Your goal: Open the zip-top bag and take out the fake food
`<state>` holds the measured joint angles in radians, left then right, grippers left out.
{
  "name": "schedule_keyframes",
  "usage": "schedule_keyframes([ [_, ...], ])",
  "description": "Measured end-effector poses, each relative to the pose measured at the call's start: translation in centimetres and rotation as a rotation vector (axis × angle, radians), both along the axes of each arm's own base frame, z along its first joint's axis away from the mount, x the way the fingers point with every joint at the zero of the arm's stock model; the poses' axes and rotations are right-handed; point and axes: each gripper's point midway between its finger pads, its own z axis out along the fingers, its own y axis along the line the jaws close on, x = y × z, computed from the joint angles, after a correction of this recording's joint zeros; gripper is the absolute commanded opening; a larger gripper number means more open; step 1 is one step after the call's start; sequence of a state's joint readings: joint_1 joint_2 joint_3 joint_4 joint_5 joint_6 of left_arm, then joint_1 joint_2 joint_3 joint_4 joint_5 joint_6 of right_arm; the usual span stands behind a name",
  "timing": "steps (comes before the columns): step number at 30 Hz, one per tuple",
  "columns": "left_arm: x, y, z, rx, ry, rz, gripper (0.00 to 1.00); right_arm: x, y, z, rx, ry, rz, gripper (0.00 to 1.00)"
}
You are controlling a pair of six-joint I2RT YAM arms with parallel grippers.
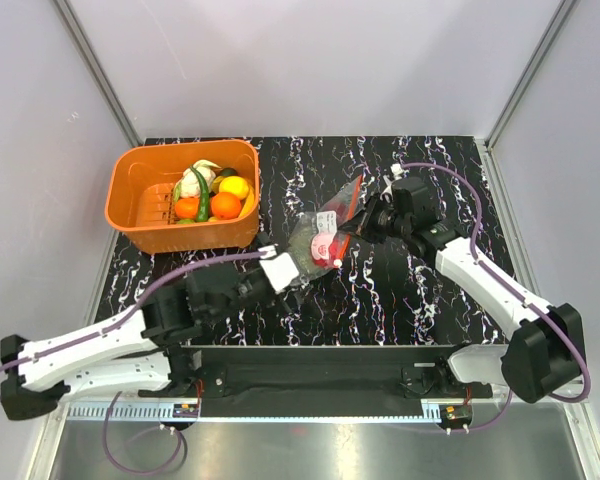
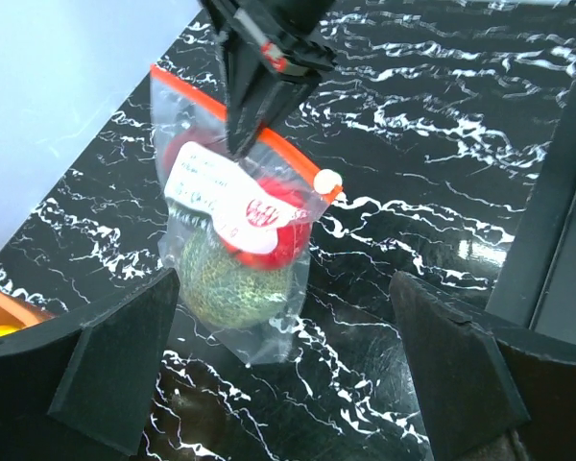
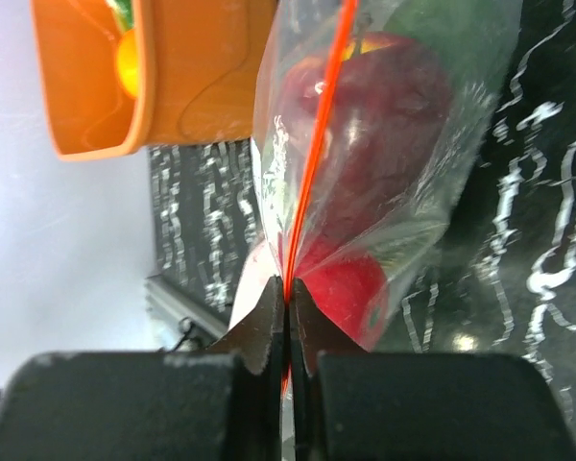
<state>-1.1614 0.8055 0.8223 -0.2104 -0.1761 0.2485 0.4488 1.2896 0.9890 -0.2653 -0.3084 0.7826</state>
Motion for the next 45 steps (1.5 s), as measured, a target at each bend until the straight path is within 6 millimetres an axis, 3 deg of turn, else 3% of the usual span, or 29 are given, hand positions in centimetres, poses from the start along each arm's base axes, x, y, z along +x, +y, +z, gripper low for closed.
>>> schedule_keyframes([
  [5,0.2,-2.5,-2.0,0.056,-0.031,0.039,0.99,-0.8,0.5,1.7,0.075,0.018,0.005,0.00],
  [10,1.1,-3.4,-4.4,0.084,-0.045,0.090,0.99,-1.6,0.4,4.0,0.138,0.002,-0.013,0.00],
  [15,1.9,-4.4,-4.4,0.031,-0.064,0.127,0.99,-2.6,0.0,5.5,0.188,-0.018,-0.031,0.00],
  [26,3.7,-6.0,-3.9,-0.159,-0.055,0.198,0.98,-3.9,-0.6,4.0,0.201,0.026,-0.057,0.00],
  [27,3.9,-6.1,-4.0,-0.175,-0.047,0.202,0.95,-4.0,-0.7,3.9,0.203,0.028,-0.060,0.00],
  [31,4.5,-6.2,-4.1,-0.231,-0.015,0.215,0.66,-4.6,-1.0,3.9,0.211,0.026,-0.064,0.00],
  [40,4.6,-6.6,-5.0,-0.314,0.064,0.155,0.44,-5.3,-1.4,3.3,0.206,0.028,-0.069,0.00],
  [42,4.4,-6.9,-5.0,-0.330,0.087,0.126,0.19,-5.3,-1.4,3.2,0.204,0.028,-0.067,0.00],
  [45,4.0,-7.4,-5.0,-0.352,0.123,0.070,0.04,-5.5,-1.4,3.1,0.196,0.020,-0.051,0.02],
])
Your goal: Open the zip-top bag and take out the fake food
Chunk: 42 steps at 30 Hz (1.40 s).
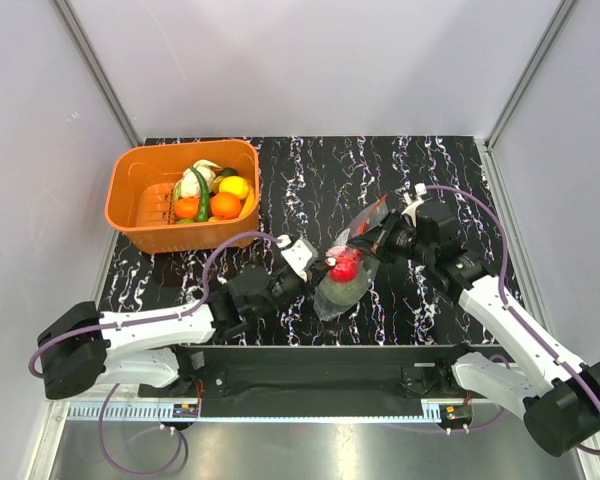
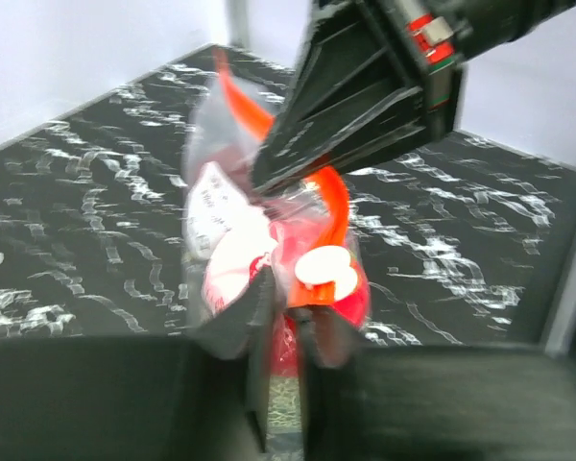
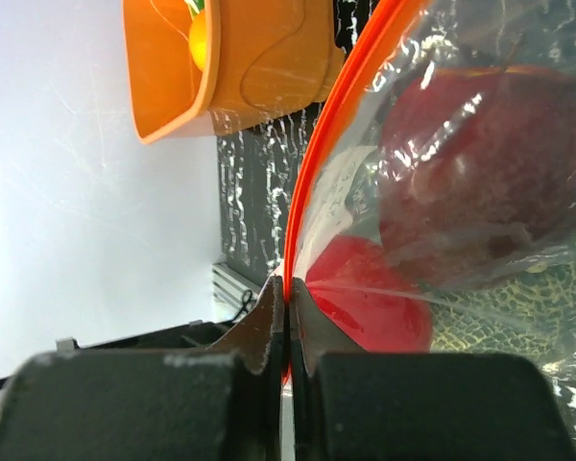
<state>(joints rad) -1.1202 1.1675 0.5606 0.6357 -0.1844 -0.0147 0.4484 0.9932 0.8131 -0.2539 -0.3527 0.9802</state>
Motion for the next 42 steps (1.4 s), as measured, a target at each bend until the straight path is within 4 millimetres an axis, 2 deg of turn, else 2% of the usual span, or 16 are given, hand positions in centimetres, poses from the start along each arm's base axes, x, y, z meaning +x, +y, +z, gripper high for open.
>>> schedule_keyframes([
  [1,-0.4,-0.3,0.0,-0.008,0.010,-0.040,0.00,-0.1,0.0,-0.1,-0.009,-0.006,0.006,0.06],
  [4,-0.4,-0.3,-0.3,-0.022,0.042,-0.094,0.00,-0.3,-0.2,-0.6,-0.043,-0.020,0.028,0.16],
  [5,-0.3,-0.2,-0.4,-0.025,0.055,-0.110,0.00,-0.4,-0.3,-0.8,-0.060,-0.026,0.039,0.28],
  [7,-0.1,0.1,-0.8,-0.030,0.089,-0.158,0.00,-0.7,-0.6,-1.3,-0.109,-0.044,0.066,0.42],
  [8,0.2,0.4,-1.0,-0.035,0.112,-0.177,0.00,-0.9,-0.8,-1.3,-0.136,-0.059,0.083,0.52],
  [10,0.5,1.0,-1.1,-0.045,0.142,-0.217,0.00,-1.1,-1.2,-0.7,-0.192,-0.112,0.117,0.59],
  [12,0.6,1.6,-1.2,-0.046,0.176,-0.252,0.00,-1.2,-1.6,0.6,-0.236,-0.197,0.150,0.69],
  [13,0.5,1.8,-1.3,-0.040,0.196,-0.278,0.00,-1.4,-1.8,1.6,-0.257,-0.251,0.166,0.70],
  [19,-2.0,1.5,-0.3,0.017,0.274,-0.461,0.00,-3.0,-2.5,7.8,-0.330,-0.592,0.271,0.72],
  [22,-2.8,1.5,0.9,0.035,0.283,-0.526,0.00,-3.6,-2.2,9.0,-0.354,-0.689,0.344,0.72],
  [24,-3.4,1.5,1.3,0.044,0.291,-0.562,0.00,-3.9,-1.9,9.1,-0.370,-0.731,0.391,0.70],
  [28,-4.5,1.9,1.3,0.061,0.317,-0.606,0.00,-4.5,-0.9,8.0,-0.397,-0.759,0.487,0.66],
  [36,-5.3,2.4,0.8,0.088,0.360,-0.640,0.00,-8.2,3.5,7.9,-0.375,-0.867,0.713,0.58],
  [42,-5.4,2.5,0.7,0.092,0.365,-0.646,0.00,-8.4,4.2,7.0,-0.399,-0.884,0.762,0.54],
])
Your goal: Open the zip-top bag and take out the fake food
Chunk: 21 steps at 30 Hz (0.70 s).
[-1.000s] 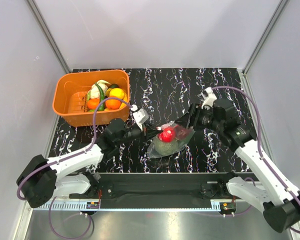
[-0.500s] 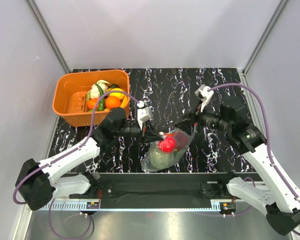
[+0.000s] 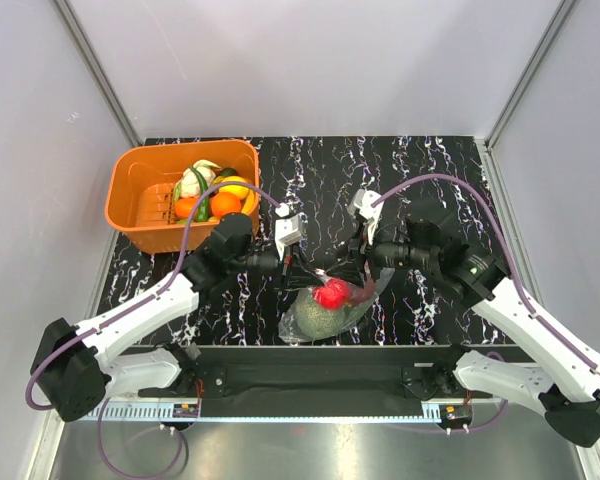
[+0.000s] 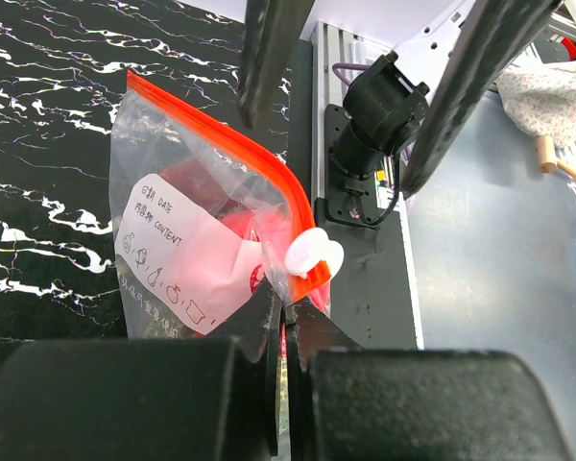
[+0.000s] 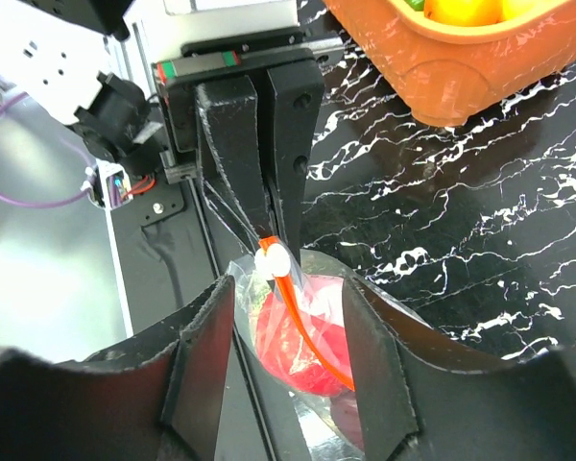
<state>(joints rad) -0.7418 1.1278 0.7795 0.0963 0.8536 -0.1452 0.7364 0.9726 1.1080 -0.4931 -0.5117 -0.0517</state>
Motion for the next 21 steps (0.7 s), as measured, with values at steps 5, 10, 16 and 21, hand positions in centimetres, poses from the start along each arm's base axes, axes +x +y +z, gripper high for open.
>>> schedule_keyframes([
  [5,-0.1,0.0,0.0,0.002,-0.002,-0.005,0.00,0.0,0.5,-0.8,-0.028,-0.004,0.019,0.53],
  [10,-0.1,0.1,0.1,0.008,0.002,-0.009,0.00,-0.5,1.0,-1.1,-0.039,-0.009,0.049,0.52],
  [16,-0.2,0.1,0.1,0.013,0.006,-0.011,0.00,-1.0,1.7,-1.8,-0.063,-0.014,0.073,0.50],
  [21,-0.2,0.1,0.1,0.014,0.007,-0.012,0.00,-1.0,2.2,-2.7,-0.094,-0.010,0.077,0.50],
])
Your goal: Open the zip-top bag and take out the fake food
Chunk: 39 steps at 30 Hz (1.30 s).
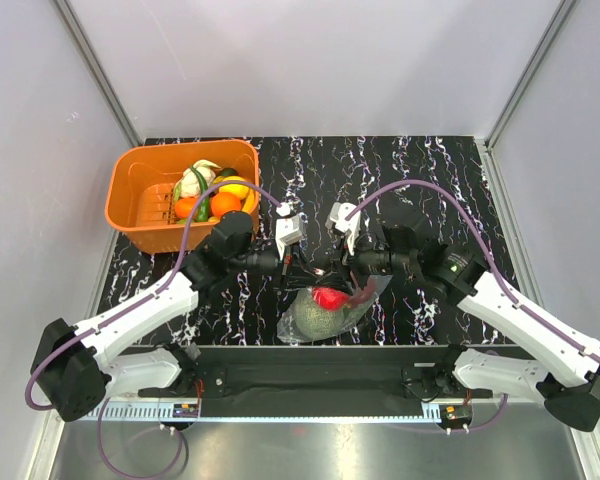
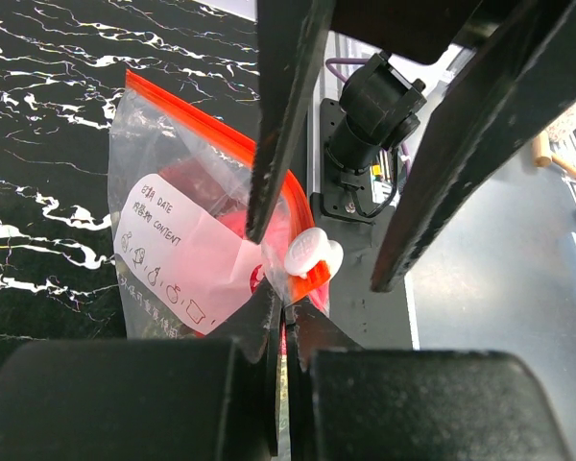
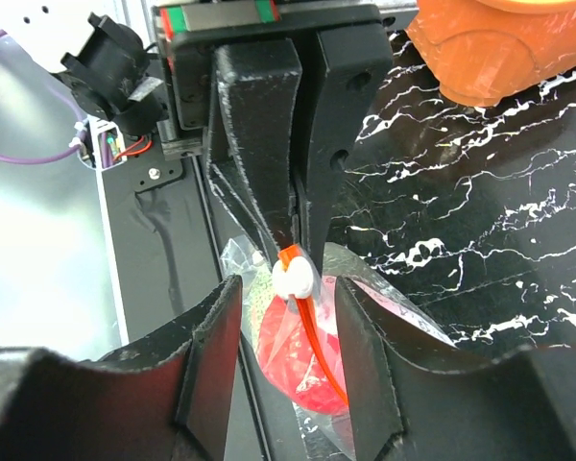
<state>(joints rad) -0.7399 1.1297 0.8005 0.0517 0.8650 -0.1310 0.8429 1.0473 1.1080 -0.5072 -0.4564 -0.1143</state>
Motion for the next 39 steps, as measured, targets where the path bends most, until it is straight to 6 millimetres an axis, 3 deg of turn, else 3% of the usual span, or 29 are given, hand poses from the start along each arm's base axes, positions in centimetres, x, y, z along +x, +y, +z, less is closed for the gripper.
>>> schedule_keyframes([
  [3,-0.01,0.00,0.02,0.001,0.001,0.000,0.00,0.22,0.04,-0.23,-0.008,-0.003,-0.007,0.47],
  [11,-0.09,0.04,-0.04,0.003,0.003,-0.004,0.00,0.68,0.15,-0.52,-0.019,-0.012,-0.017,0.29],
  [20,-0.18,0.08,-0.13,0.006,0.007,-0.008,0.00,0.87,0.34,-0.27,-0.009,-0.022,-0.017,0.23],
  [25,-0.23,0.07,-0.05,0.004,0.005,-0.012,0.00,0.93,0.46,-0.15,-0.004,-0.032,-0.012,0.05],
  [31,-0.30,0.11,-0.12,0.007,0.006,-0.015,0.00,0.90,0.57,-0.27,-0.006,-0.029,-0.005,0.00],
  [33,-0.28,0.13,-0.16,0.008,0.006,-0.014,0.14,0.89,0.57,-0.27,-0.006,-0.028,-0.005,0.00],
  [36,-0.24,0.12,-0.02,0.008,0.002,-0.014,0.53,0.90,0.57,-0.24,-0.005,-0.029,-0.006,0.00],
  [39,-0.18,0.10,0.22,0.005,0.001,-0.013,0.60,0.96,0.60,-0.14,-0.002,-0.033,-0.007,0.00],
])
